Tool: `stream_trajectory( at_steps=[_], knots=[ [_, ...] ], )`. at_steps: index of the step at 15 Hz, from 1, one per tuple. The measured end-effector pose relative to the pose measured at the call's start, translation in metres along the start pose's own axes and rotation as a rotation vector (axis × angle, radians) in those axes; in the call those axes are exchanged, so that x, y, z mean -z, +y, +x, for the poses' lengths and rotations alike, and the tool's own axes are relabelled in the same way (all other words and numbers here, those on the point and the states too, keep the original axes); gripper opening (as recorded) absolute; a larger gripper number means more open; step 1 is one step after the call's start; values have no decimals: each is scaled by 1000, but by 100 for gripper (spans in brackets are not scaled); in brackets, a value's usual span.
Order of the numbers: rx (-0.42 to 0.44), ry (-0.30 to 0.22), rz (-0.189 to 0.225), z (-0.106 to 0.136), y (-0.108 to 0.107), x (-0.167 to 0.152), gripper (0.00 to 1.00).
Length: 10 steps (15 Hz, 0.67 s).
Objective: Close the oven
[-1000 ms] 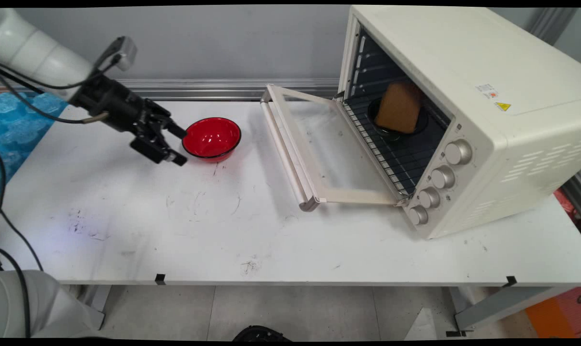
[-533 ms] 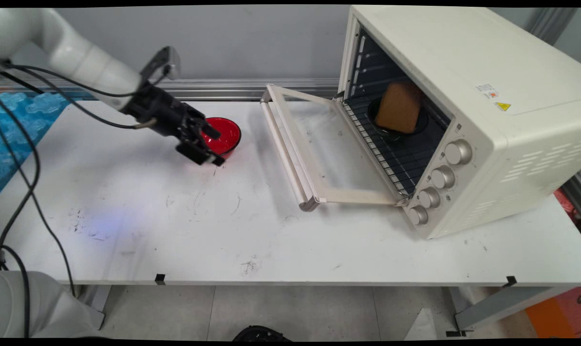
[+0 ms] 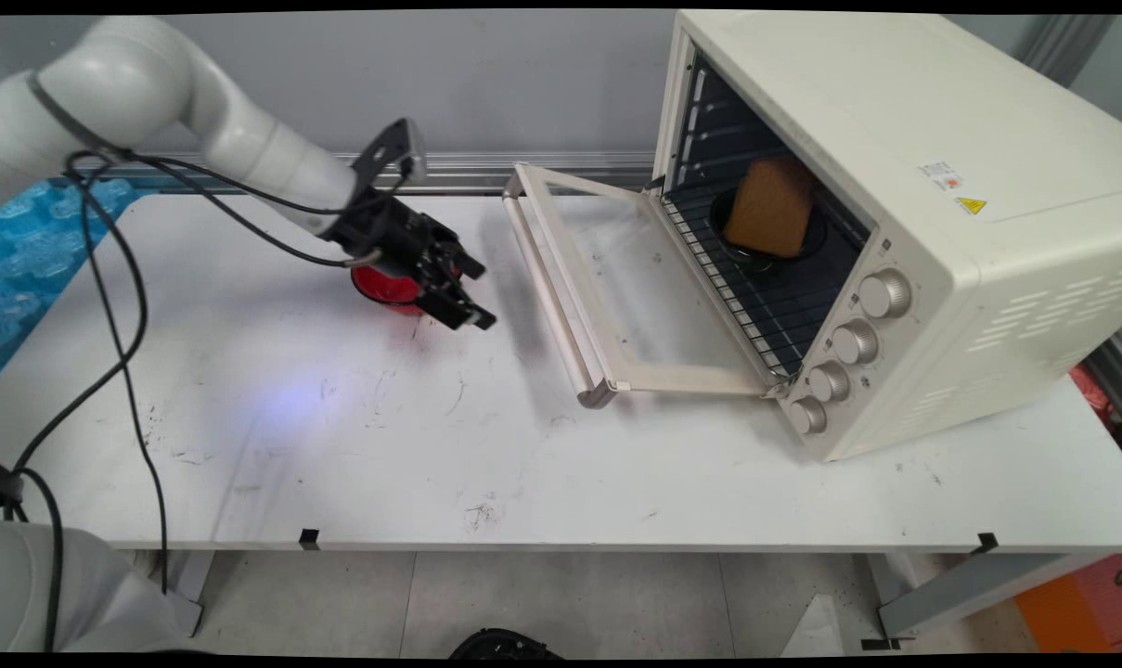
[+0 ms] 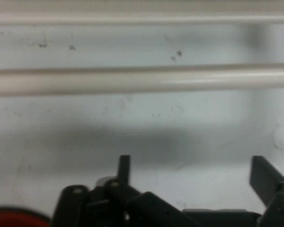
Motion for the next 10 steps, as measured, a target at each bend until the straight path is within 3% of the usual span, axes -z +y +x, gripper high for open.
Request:
stream_trajectory(
  at_steps=[1, 2, 10],
  knots=[
    [-3, 2, 0, 1, 0, -5, 100],
    [-8, 4, 0, 4, -1, -12, 0],
    [-30, 9, 4, 13, -2, -49, 0]
  ],
)
